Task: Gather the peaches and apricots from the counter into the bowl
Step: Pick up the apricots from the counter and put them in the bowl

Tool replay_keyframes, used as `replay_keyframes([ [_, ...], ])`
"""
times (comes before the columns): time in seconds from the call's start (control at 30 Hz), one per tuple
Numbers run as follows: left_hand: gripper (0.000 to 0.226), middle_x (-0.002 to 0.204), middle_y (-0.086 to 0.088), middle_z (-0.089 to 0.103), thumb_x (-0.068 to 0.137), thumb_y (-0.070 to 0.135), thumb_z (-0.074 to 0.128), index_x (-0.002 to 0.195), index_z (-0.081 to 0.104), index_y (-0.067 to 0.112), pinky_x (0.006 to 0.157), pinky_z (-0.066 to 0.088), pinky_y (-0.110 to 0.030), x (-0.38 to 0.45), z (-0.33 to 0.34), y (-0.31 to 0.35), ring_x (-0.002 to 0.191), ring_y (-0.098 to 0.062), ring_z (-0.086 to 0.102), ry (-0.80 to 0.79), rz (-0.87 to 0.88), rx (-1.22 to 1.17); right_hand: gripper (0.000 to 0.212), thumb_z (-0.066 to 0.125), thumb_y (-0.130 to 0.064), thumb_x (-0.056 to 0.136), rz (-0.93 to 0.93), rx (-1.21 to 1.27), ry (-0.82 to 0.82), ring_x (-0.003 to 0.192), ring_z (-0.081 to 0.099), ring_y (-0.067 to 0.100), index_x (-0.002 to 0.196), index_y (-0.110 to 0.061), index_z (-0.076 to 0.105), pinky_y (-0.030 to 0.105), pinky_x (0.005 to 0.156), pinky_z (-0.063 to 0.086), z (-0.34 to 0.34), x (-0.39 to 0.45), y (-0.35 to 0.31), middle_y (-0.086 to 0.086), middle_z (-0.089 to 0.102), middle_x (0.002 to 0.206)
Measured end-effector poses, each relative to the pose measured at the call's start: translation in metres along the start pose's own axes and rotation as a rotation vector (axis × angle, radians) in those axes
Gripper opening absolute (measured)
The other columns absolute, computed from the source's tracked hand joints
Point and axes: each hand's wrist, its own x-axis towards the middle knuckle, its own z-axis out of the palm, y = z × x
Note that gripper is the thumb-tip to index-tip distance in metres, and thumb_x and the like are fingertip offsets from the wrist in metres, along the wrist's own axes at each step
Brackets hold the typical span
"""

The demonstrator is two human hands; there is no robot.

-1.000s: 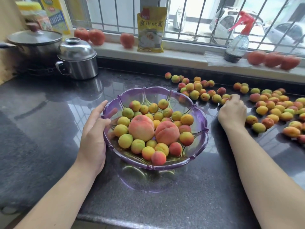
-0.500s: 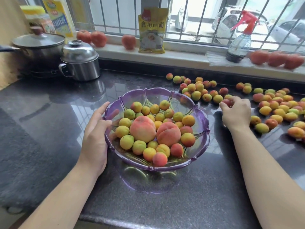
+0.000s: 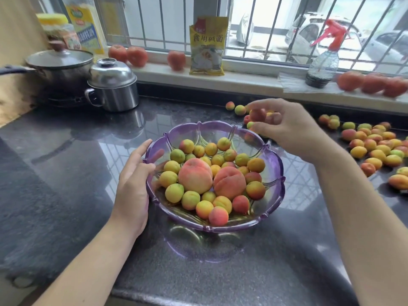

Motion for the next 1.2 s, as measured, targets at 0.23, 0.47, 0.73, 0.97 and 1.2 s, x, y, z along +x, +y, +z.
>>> replay_keyframes([
  [0.23, 0.055, 0.124, 0.005, 0.078, 0.082, 0.024, 0.053, 0.135, 0.066, 0.033, 0.109, 0.053, -0.042, 0.000, -0.001, 0.000, 0.121, -0.016, 0.072, 0.004, 0.005, 0.002, 0.031, 0.059, -0.021, 0.101, -0.077, -0.437, -0.248, 0.098, 0.064, 0.011, 0.129, -0.032, 0.068, 0.034, 0.088, 0.054, 0.016, 0.009, -0.019, -0.012, 0.062, 0.119],
  [0.47, 0.058, 0.128, 0.001, 0.077, 0.081, 0.023, 0.053, 0.137, 0.065, 0.030, 0.110, 0.052, -0.042, 0.002, 0.000, -0.001, 0.122, -0.017, 0.072, 0.005, 0.002, -0.006, 0.026, 0.073, -0.018, 0.091, -0.187, -0.524, -0.154, 0.089, 0.060, 0.011, 0.116, -0.027, 0.074, 0.027, 0.078, 0.048, 0.011, 0.008, -0.015, -0.006, 0.058, 0.108],
  [0.73, 0.057, 0.124, 0.004, 0.078, 0.081, 0.023, 0.053, 0.136, 0.066, 0.030, 0.108, 0.053, -0.040, 0.001, 0.000, -0.002, 0.123, -0.015, 0.071, 0.009, 0.006, -0.001, 0.016, 0.075, -0.028, 0.089, -0.240, -0.740, -0.190, 0.099, 0.049, 0.021, 0.105, -0.029, 0.072, 0.043, 0.086, 0.046, 0.014, 0.009, -0.008, -0.009, 0.065, 0.096],
  [0.97, 0.058, 0.124, 0.001, 0.079, 0.080, 0.021, 0.053, 0.137, 0.066, 0.028, 0.106, 0.053, -0.037, 0.001, 0.001, -0.001, 0.122, -0.013, 0.072, 0.017, 0.000, -0.022, 0.016, 0.077, -0.029, 0.088, -0.273, -0.745, -0.204, 0.097, 0.044, 0.019, 0.103, -0.031, 0.075, 0.047, 0.086, 0.047, 0.022, 0.010, -0.003, -0.026, 0.045, 0.072],
  [1.2, 0.058, 0.124, 0.003, 0.079, 0.081, 0.022, 0.052, 0.137, 0.066, 0.028, 0.105, 0.053, -0.036, 0.001, 0.000, -0.001, 0.121, -0.013, 0.072, 0.017, 0.001, -0.017, 0.022, 0.074, -0.027, 0.092, -0.248, -0.743, -0.267, 0.104, 0.041, 0.017, 0.112, -0.035, 0.076, 0.044, 0.088, 0.050, 0.019, 0.011, 0.002, -0.026, 0.054, 0.082],
])
